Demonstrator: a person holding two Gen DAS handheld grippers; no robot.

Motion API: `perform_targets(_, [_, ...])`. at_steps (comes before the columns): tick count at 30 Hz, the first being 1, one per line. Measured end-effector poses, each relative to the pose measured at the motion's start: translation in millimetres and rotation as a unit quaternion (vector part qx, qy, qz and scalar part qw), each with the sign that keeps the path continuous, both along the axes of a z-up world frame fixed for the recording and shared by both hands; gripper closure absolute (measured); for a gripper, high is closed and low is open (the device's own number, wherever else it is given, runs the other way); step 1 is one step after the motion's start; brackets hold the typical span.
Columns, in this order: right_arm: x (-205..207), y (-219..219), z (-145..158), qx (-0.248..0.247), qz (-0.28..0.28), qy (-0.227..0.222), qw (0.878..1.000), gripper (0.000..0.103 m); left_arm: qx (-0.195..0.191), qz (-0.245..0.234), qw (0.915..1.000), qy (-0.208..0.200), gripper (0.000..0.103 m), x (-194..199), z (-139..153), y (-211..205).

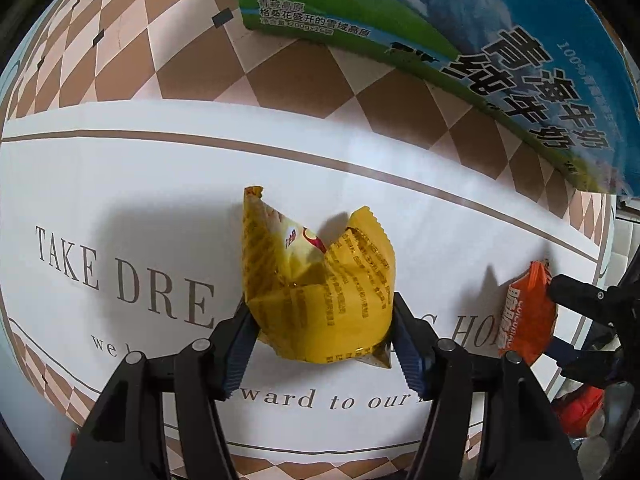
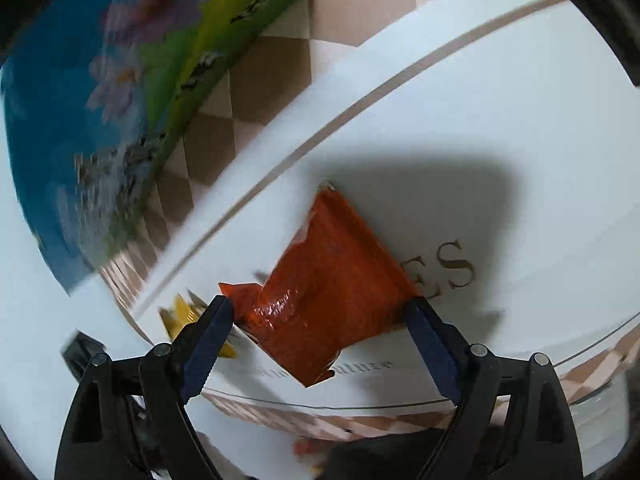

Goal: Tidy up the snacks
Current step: 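Carry both packs over the box and open both tools to drop them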

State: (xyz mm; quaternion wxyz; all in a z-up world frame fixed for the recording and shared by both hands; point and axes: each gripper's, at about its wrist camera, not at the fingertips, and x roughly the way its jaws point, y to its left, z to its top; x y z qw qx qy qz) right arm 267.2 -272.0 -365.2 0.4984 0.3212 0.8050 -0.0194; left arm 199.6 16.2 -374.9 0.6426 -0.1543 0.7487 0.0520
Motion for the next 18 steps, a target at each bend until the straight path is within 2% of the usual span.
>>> perform_targets(7, [-5, -6, -14, 0.019, -0.037, 0.001, 0.999, 0.018, 0.006, -0.003, 1.0000, 0.001, 0.043, 5, -6, 3])
perform_targets(9, [-7, -6, -10, 0.018, -0.028, -0.011, 0.999, 0.021, 0.006, -0.004, 1.0000, -0.002, 0.043, 4, -7, 3])
perform_targets(10, [-10, 9, -17, 0.017, -0.024, -0.016, 0.999, 0.025, 0.007, -0.005, 1.0000, -0.004, 0.043, 4, -6, 2])
perform_targets(12, [-9, 16, -12, 0.010, 0.004, -0.033, 0.999, 0.037, 0.009, -0.008, 0.9999, -0.007, 0.044, 4, -6, 1])
perform_targets(18, [-12, 14, -1, 0.003, 0.033, -0.063, 0.997, 0.039, 0.007, -0.012, 0.9998, -0.012, 0.048, 3, -3, -2])
